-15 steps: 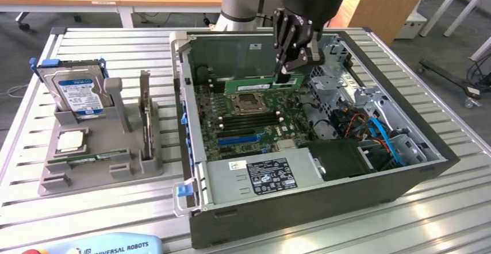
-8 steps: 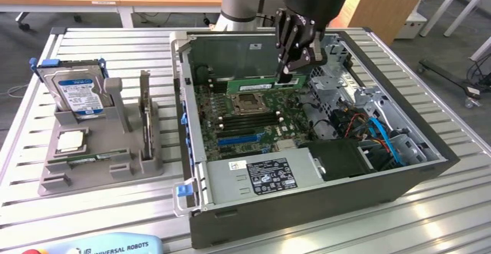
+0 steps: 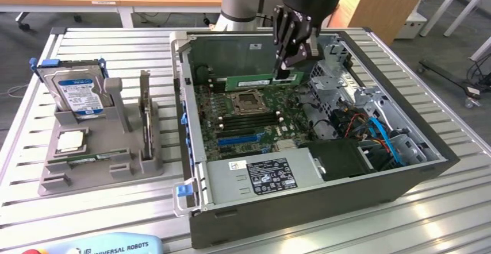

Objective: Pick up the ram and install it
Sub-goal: 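Pick up the ram and move it above insertion slot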

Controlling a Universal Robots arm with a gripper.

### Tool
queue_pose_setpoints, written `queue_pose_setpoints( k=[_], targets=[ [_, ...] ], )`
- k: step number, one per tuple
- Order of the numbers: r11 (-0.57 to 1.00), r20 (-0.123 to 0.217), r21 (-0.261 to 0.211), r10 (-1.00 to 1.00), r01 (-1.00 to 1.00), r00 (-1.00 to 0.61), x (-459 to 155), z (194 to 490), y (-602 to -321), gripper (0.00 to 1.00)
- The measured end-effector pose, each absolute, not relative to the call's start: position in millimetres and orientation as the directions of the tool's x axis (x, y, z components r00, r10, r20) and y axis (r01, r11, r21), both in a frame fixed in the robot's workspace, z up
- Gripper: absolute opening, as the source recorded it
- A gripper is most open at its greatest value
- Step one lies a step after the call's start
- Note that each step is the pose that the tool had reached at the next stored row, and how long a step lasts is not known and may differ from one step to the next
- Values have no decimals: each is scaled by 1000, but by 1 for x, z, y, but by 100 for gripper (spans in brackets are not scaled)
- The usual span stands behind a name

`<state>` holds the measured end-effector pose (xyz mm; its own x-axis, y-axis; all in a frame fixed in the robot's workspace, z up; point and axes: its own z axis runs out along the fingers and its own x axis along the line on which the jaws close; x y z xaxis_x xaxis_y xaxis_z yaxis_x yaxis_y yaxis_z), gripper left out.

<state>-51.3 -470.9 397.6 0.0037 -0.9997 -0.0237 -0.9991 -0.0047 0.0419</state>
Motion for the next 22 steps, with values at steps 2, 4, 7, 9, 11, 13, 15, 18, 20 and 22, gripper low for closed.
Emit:
queue_pose_setpoints(
  k=[2, 4, 7, 9, 11, 13, 15, 18, 20, 22],
  targets=[
    [-5, -24, 42, -1000, -999, 4, -51, 397, -466, 12],
    [-5, -24, 42, -1000, -999, 4, -51, 397, -460, 12],
    [-5, -24, 42, -1000, -999, 4, -51, 396, -451, 12],
    [-5, -24, 42, -1000, -999, 4, -51, 396, -446, 12],
    [-5, -24, 42, -1000, -999, 4, -51, 395, -440, 12],
    [-5, -24, 42, -1000, -999, 4, -51, 395, -435, 12],
    [-5, -24, 42, -1000, -999, 4, -51, 395, -430, 12],
    [-5, -24, 42, -1000, -999, 4, -51, 394, -424, 12],
    [-5, -24, 42, -1000, -999, 4, -51, 394, -422, 12],
    [-5, -24, 42, -1000, -999, 4, -51, 394, -421, 12]
  ],
)
